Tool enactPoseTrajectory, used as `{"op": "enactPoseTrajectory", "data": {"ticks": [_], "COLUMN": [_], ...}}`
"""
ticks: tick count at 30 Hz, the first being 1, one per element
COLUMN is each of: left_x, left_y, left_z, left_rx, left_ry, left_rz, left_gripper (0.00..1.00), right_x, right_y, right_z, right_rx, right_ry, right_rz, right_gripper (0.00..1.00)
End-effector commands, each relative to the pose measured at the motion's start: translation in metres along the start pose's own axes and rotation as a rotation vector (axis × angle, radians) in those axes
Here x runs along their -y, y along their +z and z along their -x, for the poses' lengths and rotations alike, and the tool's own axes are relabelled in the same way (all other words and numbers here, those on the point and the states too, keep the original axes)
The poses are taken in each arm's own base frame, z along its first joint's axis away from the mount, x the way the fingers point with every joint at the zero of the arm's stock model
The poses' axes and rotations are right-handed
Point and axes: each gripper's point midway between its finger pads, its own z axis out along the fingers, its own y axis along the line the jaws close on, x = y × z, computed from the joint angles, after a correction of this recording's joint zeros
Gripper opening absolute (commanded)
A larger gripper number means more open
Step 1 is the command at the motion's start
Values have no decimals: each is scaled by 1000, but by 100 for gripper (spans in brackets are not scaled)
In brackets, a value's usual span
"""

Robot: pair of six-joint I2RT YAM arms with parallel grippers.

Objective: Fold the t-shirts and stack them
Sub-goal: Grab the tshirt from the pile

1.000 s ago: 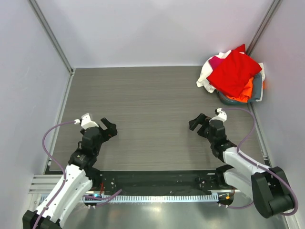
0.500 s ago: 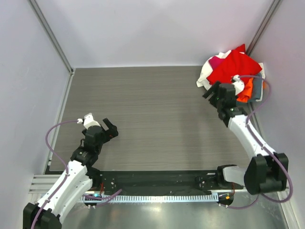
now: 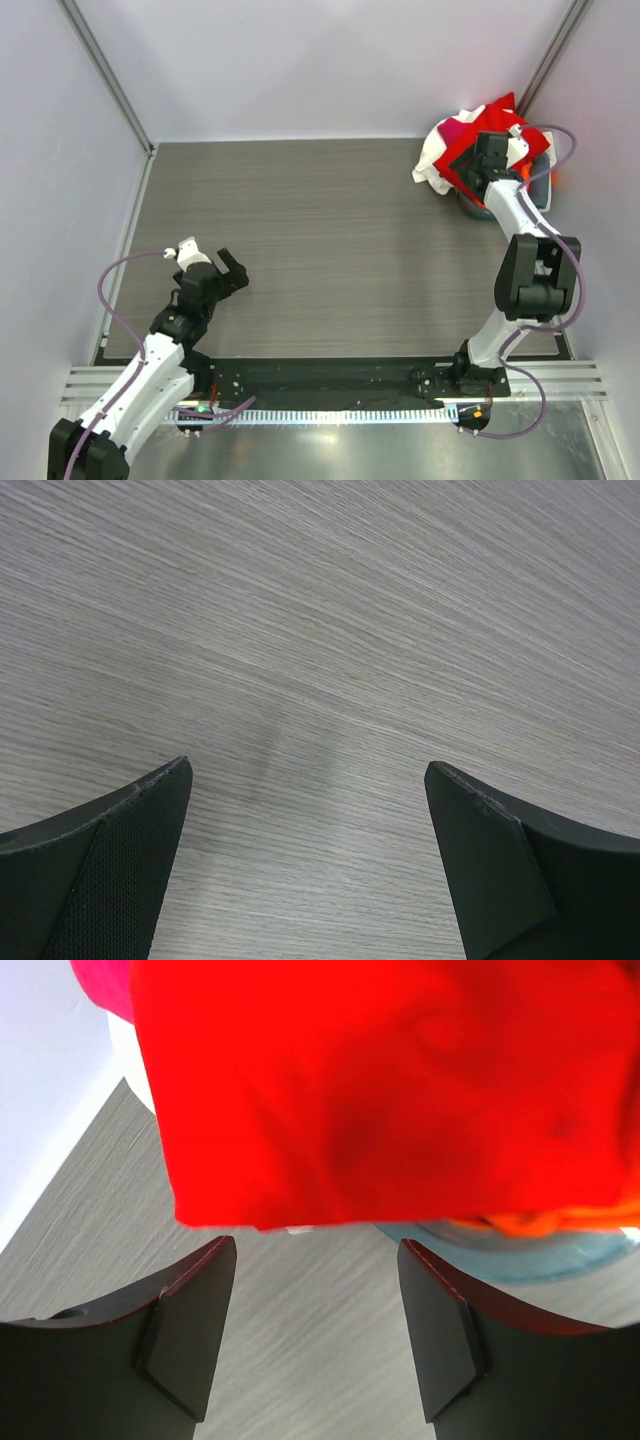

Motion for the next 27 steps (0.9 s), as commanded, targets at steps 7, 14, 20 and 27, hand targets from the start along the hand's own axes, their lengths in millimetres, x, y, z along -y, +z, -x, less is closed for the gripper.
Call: {"op": "enactPoseTrajectory", "data": {"ticks": [7,14,20,27], "left_x": [16,17,18,18], "left_y": [-1,-2,-2,-1], "left_z": [22,22,21,20], "left_rx": [61,59,55,50], "left_ry": [-18,-15,-14,-10], "left_rz": [-48,-52,-56,-56], "left_gripper": [100,100,100,100], "right_x": [-16,-3,-6,-34], "right_y": [42,40,3,-75], "right_z": [33,55,90,124], "right_rx": [83,180,277,345], "right_ry": [4,-8,-34,12], "right_rz": [-50,-143,-135,44], "right_gripper": [70,31,1,1]}}
